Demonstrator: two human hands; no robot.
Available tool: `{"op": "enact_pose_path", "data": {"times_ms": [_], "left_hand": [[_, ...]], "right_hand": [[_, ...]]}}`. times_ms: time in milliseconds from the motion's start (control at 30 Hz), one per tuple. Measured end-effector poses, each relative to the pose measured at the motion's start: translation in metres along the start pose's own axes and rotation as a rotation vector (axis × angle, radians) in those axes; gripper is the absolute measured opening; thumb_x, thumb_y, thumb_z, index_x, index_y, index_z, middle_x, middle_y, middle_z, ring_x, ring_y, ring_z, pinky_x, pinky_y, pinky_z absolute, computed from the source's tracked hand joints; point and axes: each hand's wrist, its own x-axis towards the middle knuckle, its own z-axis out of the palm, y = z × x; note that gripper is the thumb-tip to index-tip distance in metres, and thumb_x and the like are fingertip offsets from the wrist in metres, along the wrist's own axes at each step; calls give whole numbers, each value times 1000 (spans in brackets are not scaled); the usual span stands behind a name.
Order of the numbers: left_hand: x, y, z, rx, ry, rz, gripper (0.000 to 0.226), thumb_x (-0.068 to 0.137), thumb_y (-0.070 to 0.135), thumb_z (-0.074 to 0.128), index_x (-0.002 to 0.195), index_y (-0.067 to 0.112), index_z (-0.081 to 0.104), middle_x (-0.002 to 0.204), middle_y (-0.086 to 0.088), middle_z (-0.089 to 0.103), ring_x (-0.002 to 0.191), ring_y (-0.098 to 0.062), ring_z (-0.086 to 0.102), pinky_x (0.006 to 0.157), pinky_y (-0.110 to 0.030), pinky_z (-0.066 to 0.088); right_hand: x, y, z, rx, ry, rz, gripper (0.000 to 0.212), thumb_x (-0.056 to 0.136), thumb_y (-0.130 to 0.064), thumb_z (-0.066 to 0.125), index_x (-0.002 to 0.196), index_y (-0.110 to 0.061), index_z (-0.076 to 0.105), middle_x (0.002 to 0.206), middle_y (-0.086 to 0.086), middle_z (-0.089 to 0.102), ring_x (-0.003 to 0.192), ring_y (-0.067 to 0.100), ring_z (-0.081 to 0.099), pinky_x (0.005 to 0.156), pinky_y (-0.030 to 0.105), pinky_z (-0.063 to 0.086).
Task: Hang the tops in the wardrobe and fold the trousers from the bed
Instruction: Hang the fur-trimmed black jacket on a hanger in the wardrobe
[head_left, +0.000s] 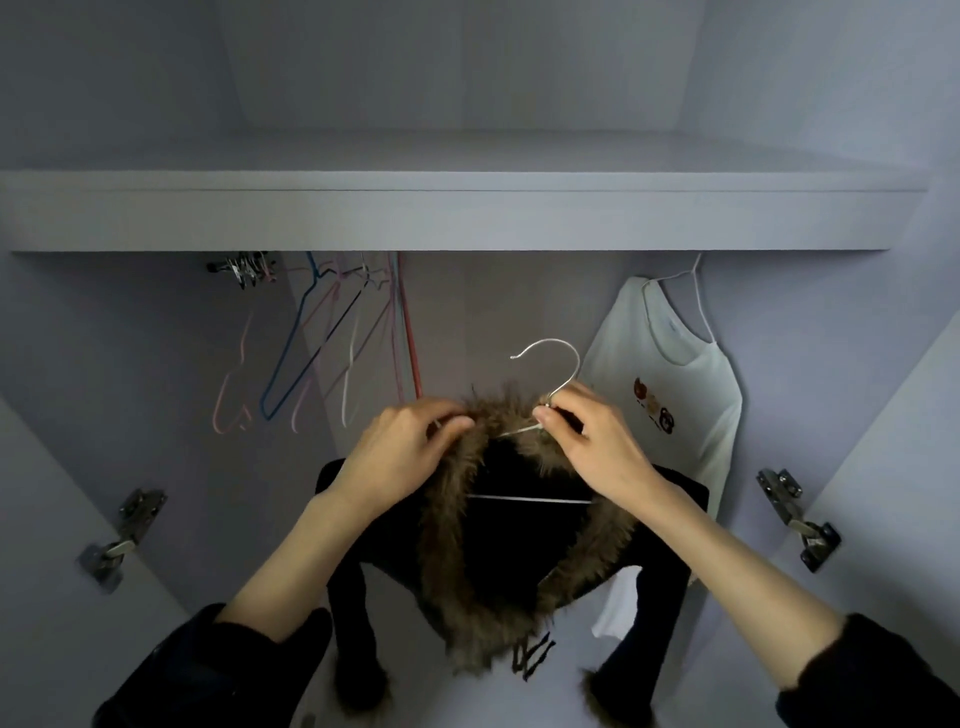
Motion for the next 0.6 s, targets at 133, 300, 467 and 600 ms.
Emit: {"op": "enact_pose_path", "data": {"times_ms": [133,300,467,600], "left_hand": [[-9,-7,10,24,-118,36,38,88,35,59,116,9,63,107,-2,63,100,-16,58,81,-18,40],[-10,-12,25,-59,92,-100,15,89,-3,54,99,-3,64,95,-13,63,92,-30,60,73,-14,34],[-10,-22,19,-73,321,-196,12,85,-11,52,89,-5,62,86,-16,61,79,-28,58,64,-15,29],[-9,-28,13,-89,329,-198,12,87,-9,51,92,-5,62,86,-6,56,78,-17,50,65,-13,30]], "right_hand": [[4,-2,1,3,-21,40,26,94,-15,55,71,-25,46,77,-11,46,72,4,47,69,13,34],[13,4,-8,22,-131,142,11,91,-26,59,91,-21,69,83,-22,59,78,-13,54,71,3,38],[-4,38,-27,-65,-185,310,29,89,-32,61,115,-20,66,102,-14,63,93,7,61,84,20,45],[-5,47,-17,-59,-77,291,16,86,-11,66,100,-11,74,86,-7,66,80,10,63,75,8,42]]}}
